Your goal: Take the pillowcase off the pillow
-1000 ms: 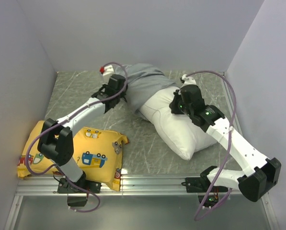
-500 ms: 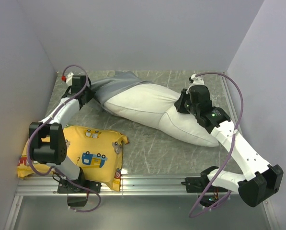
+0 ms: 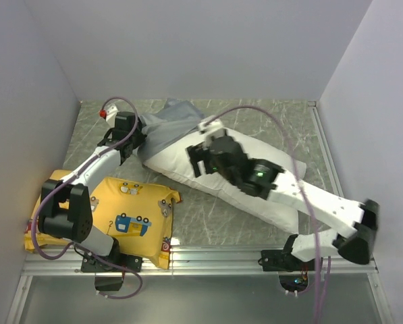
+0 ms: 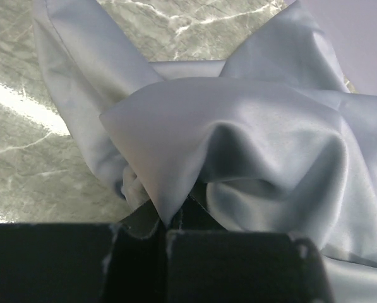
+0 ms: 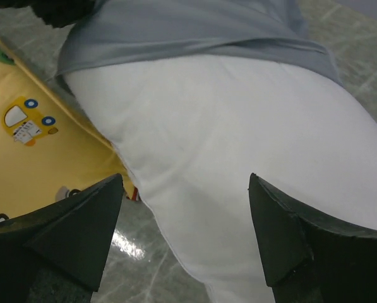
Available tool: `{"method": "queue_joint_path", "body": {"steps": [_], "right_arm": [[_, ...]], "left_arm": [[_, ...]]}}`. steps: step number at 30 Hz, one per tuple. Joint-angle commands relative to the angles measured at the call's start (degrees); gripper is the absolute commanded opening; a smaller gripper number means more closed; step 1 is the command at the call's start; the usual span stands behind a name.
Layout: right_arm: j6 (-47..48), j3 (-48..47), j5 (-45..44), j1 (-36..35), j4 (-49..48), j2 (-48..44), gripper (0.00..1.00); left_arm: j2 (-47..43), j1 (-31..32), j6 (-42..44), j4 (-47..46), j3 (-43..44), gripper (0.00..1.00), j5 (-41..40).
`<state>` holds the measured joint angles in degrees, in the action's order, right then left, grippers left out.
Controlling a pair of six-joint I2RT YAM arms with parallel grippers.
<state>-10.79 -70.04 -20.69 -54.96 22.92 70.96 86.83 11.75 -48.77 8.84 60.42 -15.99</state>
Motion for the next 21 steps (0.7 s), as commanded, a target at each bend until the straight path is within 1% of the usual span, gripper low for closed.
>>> {"method": "queue_joint_path", "body": {"steps": [1, 2, 4, 5, 9, 10, 11, 12, 13, 14, 17, 18, 21], "right_arm": [[7.08, -3.6, -5.76, -6.03, -4.54, 9.7, 0.87], [7.88, -5.79, -7.51, -7.34, -4.46, 14.51, 0.88], [9.89, -7.73, -9.62, -10.5, -4.9, 18.93, 0.89], [10.26, -8.26, -10.85, -11.13, -5.51, 22.78, 0.91], [10.26, -12.04, -16.38, -11.22, -6.74, 31.68, 0.95], [10.26, -12.75, -21.01, -10.7, -6.75, 33.18, 0.95], [10.26, -13.19, -23.32, -10.52, -6.92, 35.37, 0.95], [9.3, -13.54, -27.0, -10.08, -7.01, 36.0, 0.93], [8.6, -13.28, -28.34, -9.64, -7.27, 36.09, 0.9], [7.89, -12.76, -29.4, -8.6, -7.62, 35.31, 0.86], [6.13, -8.46, -31.78, -7.19, -9.55, 30.93, 0.2], [5.17, -6.18, -31.61, -6.83, -9.82, 29.69, 0.0], [2.97, -2.13, -30.99, -5.87, -8.95, 24.42, 0.0]], "left_arm": [[-2.63, 1.35, -0.27, -3.57, 0.84, 0.01, -0.97], [-2.71, 1.52, -0.18, -3.39, 1.1, 0.0, -0.71], [-2.63, 1.61, -0.01, -3.04, 1.54, 0.01, -0.71], [-2.54, 1.61, 0.08, -2.69, 1.71, 0.0, -0.88], [-1.75, 1.61, 1.13, -0.86, 4.25, 0.0, -1.58], [-1.57, 1.61, 1.31, -0.41, 4.96, 0.01, -1.59], [-1.49, 1.61, 1.57, -0.14, 5.92, 0.0, -1.68], [-1.4, 1.61, 1.84, 0.12, 6.19, 0.01, -1.85], [-1.4, 1.61, 1.93, 0.12, 6.55, 0.0, -1.94], [-1.4, 1.44, 2.19, 0.12, 7.25, 0.01, -1.85], [-0.35, 0.3, 3.33, 1.26, 10.22, 0.0, -2.2], [-0.08, -0.32, 3.68, 1.61, 11.02, 0.0, -1.86], [1.59, -3.04, 4.21, 2.4, 14.19, 0.0, -0.01]]}}
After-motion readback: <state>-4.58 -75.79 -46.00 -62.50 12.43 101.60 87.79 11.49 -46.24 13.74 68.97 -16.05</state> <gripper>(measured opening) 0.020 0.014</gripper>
